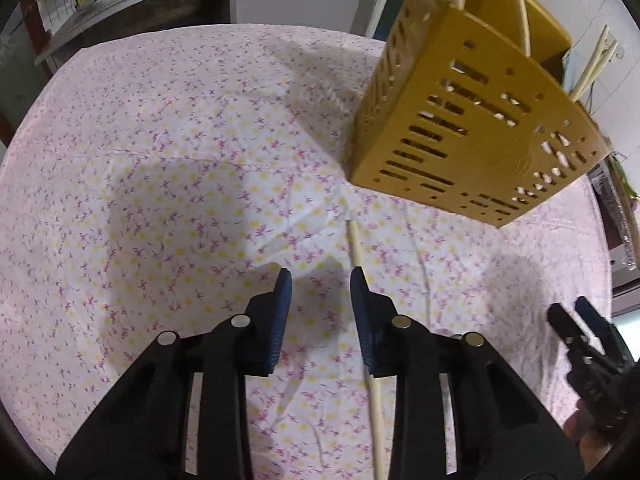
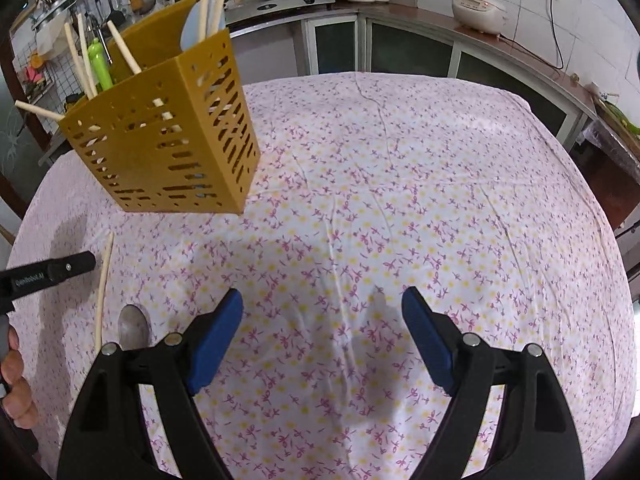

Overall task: Organize utensils
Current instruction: 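Grasp the wooden chopstick with the left tool while the right tool grasps the metal spoon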

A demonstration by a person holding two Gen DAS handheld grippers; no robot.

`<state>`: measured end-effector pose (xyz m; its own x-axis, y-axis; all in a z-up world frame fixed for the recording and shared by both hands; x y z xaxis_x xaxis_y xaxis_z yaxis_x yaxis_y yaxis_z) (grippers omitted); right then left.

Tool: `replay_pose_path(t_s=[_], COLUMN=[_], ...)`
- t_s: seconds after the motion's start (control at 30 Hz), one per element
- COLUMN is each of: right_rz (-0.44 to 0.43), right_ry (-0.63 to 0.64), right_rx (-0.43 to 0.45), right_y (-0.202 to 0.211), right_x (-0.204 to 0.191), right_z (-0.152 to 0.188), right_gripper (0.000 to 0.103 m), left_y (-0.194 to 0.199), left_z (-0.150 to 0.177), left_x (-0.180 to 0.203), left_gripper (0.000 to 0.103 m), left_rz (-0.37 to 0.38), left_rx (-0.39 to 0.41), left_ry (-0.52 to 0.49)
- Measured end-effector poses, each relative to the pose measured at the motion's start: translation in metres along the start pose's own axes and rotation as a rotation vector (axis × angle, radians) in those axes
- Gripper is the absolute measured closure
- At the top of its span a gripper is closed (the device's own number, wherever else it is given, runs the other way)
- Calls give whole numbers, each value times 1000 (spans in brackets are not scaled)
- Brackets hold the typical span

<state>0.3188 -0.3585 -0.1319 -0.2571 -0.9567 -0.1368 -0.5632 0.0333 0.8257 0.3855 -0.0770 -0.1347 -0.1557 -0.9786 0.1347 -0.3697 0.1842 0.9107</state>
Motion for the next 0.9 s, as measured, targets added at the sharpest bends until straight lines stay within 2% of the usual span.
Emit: replay_pose_path(t_s=[0.13, 0.17, 0.27, 0.43, 0.57, 0.73, 0.9], right_rz=[3, 3, -2, -2, 3, 9, 10], right_ry=[-12, -20, -36, -21, -16, -4, 28], right_rx=[-9, -13, -23, -35, -31, -46, -60], right_y=[-3, -5, -8, -11, -10, -11, -4], right_x=[2, 3, 6, 4, 2, -2, -14], right_z=[0, 0, 0, 3, 2, 6, 10], right_gripper=[23, 23, 23, 23, 23, 23, 23], left_y=[-6, -9, -11, -17, -22, -28, -24], left_z=[2, 2, 1, -4, -10, -8, 1], left_x=[14, 17, 23, 33, 37, 43, 50], left_gripper=[98, 100, 101, 99, 96, 94, 97], left_rz=[48, 50, 35, 2, 17, -32, -47], left_rx=[-32, -38, -29, -59, -79, -71, -64], left_ry=[-22, -31, -52, -78, -76, -157, -210])
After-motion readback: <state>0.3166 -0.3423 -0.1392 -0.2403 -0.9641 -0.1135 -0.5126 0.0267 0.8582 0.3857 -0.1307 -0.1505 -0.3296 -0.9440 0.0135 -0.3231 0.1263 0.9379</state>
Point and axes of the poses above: each gripper's, at about its wrist camera, not at the fingertips, and y roughly against the way its jaws point, x to its right, z to its underside, the point moved 8 cm from there along -y, roughly the way its jaws point, and after that the axes turned 7 degrees about -y, right-handed, at the moved point
